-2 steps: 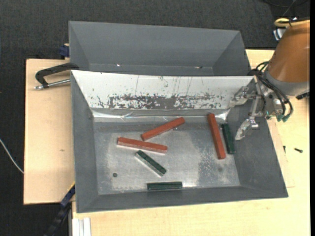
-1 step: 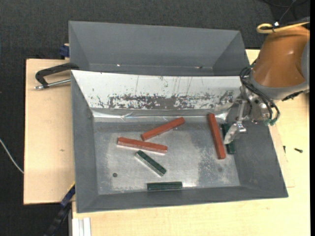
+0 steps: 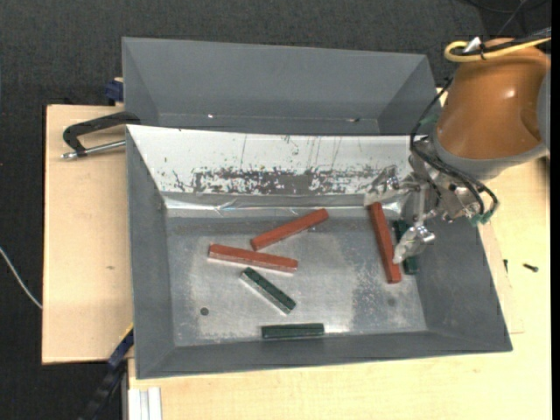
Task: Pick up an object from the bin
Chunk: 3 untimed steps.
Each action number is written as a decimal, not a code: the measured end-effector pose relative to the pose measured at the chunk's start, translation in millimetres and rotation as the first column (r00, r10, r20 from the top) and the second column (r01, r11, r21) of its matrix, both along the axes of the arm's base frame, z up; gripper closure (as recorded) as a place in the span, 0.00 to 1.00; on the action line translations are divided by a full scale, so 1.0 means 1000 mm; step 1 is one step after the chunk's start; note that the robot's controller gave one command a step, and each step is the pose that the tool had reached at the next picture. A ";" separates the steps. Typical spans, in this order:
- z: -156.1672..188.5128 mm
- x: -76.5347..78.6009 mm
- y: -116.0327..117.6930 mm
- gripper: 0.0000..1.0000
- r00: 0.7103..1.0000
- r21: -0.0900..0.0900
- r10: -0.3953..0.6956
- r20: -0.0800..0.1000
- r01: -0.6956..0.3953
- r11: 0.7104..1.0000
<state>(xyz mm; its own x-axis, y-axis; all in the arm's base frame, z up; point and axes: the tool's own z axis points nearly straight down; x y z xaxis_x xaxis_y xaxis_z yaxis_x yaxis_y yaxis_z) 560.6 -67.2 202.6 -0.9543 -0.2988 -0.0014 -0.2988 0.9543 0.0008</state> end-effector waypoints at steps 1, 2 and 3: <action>-0.020 0.015 0.048 0.00 1.000 0.000 -0.028 0.007 0.028 1.000; -0.079 0.014 0.076 0.00 1.000 0.000 0.004 -0.001 -0.004 1.000; -0.071 0.030 0.092 0.00 0.994 0.001 -0.111 0.003 0.111 0.994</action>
Offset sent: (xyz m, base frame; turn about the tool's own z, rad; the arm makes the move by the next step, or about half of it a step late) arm 0.0126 0.0758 -0.0791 -0.0036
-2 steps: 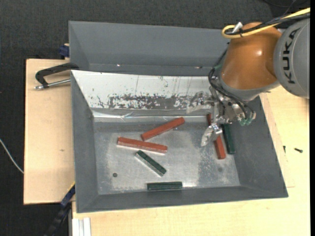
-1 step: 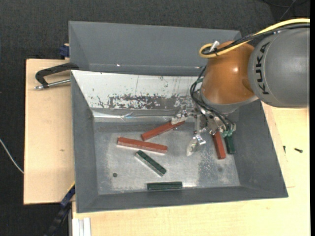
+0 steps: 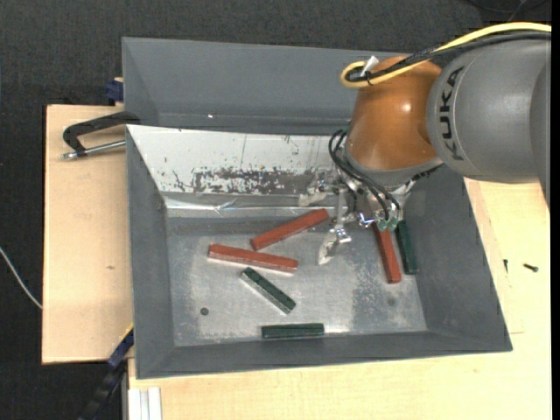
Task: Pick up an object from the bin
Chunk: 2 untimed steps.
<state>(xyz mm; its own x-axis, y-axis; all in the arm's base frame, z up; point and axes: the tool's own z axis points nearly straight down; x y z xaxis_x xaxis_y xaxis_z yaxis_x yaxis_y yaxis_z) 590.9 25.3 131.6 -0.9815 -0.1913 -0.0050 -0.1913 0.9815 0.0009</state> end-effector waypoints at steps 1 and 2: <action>-0.033 0.006 0.016 0.00 0.991 -0.001 0.130 0.004 -0.130 0.992; -0.052 0.004 0.078 1.00 0.961 0.000 0.277 -0.005 -0.277 0.961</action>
Offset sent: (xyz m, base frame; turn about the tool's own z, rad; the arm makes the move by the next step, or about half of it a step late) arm 0.0020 0.0768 -0.0568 -0.2808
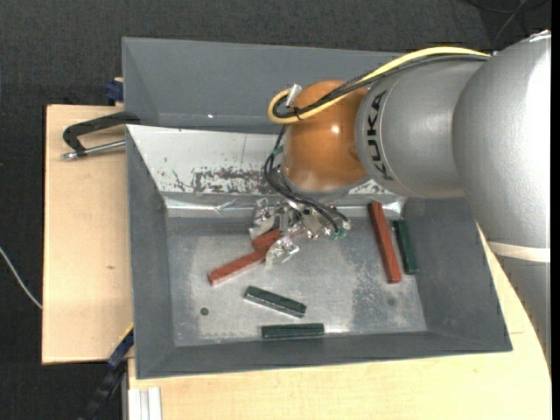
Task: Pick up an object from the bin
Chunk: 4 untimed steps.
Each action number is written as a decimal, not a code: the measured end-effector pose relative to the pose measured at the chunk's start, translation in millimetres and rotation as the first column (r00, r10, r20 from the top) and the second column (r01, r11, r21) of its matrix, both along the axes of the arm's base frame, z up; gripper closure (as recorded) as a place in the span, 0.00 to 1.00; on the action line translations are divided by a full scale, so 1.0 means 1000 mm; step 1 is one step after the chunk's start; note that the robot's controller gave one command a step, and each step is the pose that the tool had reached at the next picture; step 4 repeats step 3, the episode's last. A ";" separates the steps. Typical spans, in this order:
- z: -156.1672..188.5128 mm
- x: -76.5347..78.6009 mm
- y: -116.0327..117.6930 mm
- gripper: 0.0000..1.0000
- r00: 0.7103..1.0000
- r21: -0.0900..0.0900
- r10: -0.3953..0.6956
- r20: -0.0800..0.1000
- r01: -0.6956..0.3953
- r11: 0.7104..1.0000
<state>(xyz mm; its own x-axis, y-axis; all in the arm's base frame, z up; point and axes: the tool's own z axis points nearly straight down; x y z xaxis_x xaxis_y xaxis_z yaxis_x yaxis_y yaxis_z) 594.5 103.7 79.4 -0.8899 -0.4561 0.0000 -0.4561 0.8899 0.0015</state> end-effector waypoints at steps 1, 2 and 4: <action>0.000 0.000 0.000 1.00 1.000 0.000 0.000 0.000 0.000 1.000; 0.035 0.000 0.003 1.00 0.999 0.001 -0.041 0.002 0.041 0.999; 0.196 0.008 -0.018 1.00 0.999 0.000 0.033 0.008 -0.033 0.999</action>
Offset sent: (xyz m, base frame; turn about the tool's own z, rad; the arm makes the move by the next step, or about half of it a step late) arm 0.0006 0.0030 0.0493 0.0537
